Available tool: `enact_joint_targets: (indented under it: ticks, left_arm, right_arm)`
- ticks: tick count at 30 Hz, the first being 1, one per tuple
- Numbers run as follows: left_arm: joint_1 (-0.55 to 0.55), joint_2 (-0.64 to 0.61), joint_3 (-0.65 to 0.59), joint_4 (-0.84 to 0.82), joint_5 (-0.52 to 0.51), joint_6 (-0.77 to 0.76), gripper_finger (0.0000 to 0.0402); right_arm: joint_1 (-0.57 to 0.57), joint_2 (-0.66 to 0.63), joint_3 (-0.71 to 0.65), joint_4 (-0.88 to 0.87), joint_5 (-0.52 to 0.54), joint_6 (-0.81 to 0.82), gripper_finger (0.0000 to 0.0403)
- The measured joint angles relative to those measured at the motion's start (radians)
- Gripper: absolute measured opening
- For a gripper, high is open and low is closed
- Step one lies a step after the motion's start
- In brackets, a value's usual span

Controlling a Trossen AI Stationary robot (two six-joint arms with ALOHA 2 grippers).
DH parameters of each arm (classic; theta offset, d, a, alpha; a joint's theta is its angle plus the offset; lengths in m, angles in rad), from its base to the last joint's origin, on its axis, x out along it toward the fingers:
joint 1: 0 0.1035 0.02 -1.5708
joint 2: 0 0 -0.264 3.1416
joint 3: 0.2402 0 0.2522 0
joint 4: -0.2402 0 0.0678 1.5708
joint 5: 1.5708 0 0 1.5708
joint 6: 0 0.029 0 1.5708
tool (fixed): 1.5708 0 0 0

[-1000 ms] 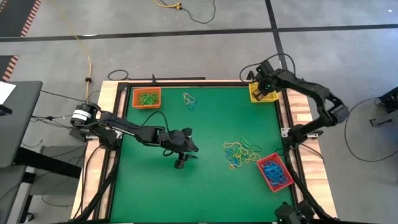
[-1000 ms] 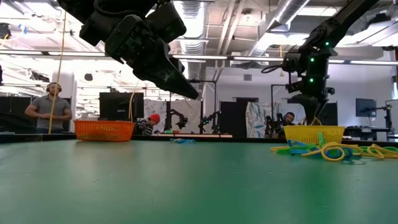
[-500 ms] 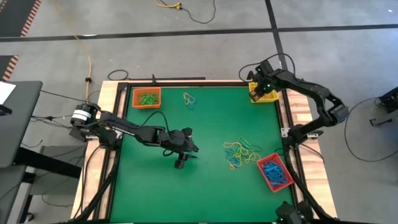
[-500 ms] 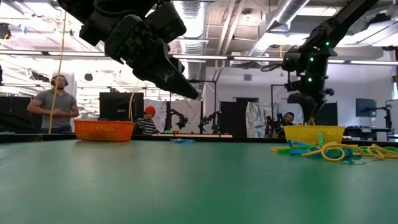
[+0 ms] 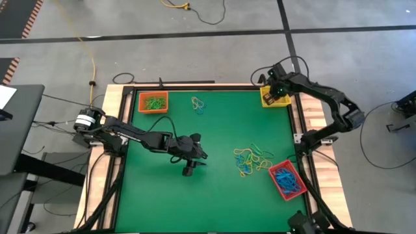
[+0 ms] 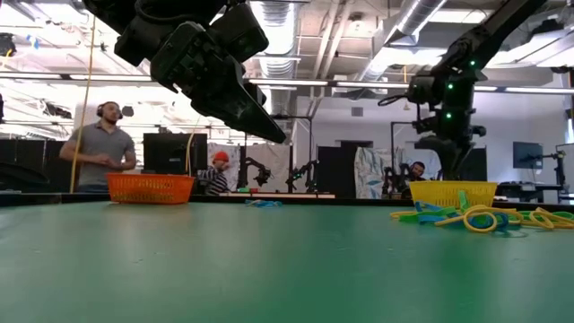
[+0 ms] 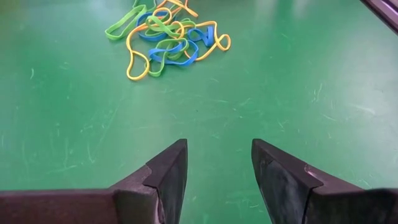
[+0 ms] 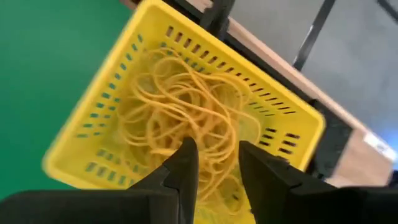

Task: Sort rubber bands into baskets
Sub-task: Put the yellow rubber band into the yellow bin

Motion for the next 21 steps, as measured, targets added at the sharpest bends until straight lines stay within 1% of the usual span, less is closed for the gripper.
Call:
enact_joint_targets:
  ticks: [1,4,5,6,8,11,15,18,21]
  left_arm:
    - [0.0,0.0,0.0,0.0,0.0,0.0,0.0168]
    - [0.0,0.0,0.0,0.001,0.0,0.0,0.0168]
    - [0.0,0.0,0.0,0.001,-0.001,0.0,0.0168]
    - [0.0,0.0,0.0,0.002,-0.002,0.0,0.0168]
    - [0.0,0.0,0.0,0.003,-0.004,0.0,0.0168]
    - [0.0,0.0,0.0,0.002,-0.004,0.0,0.0168]
    - [0.0,0.0,0.0,0.002,-0.01,0.0,0.0168]
    - [0.0,0.0,0.0,0.002,-0.055,-0.005,0.0168]
    - [0.0,0.0,0.0,-0.005,-0.11,-0.01,0.0168]
  right_arm:
    - [0.006,0.0,0.0,0.001,-0.009,0.017,0.0148]
    - [0.008,-0.005,0.0,0.002,-0.145,0.029,0.0148]
    - [0.007,-0.008,0.0,0.005,-0.155,0.029,0.0148]
    - [0.011,-0.01,0.0,0.006,-0.137,0.033,0.0148]
    - [0.024,-0.011,0.0,-0.003,-0.066,0.038,0.0148]
    - [0.036,-0.014,0.0,-0.002,-0.088,0.038,0.0148]
    - [0.068,-0.021,0.0,0.037,-0.212,0.039,0.0148]
    - [0.115,-0.025,0.0,0.077,-0.33,0.039,0.0148]
    - [0.194,-0.027,0.0,0.137,-0.394,0.04,0.0148]
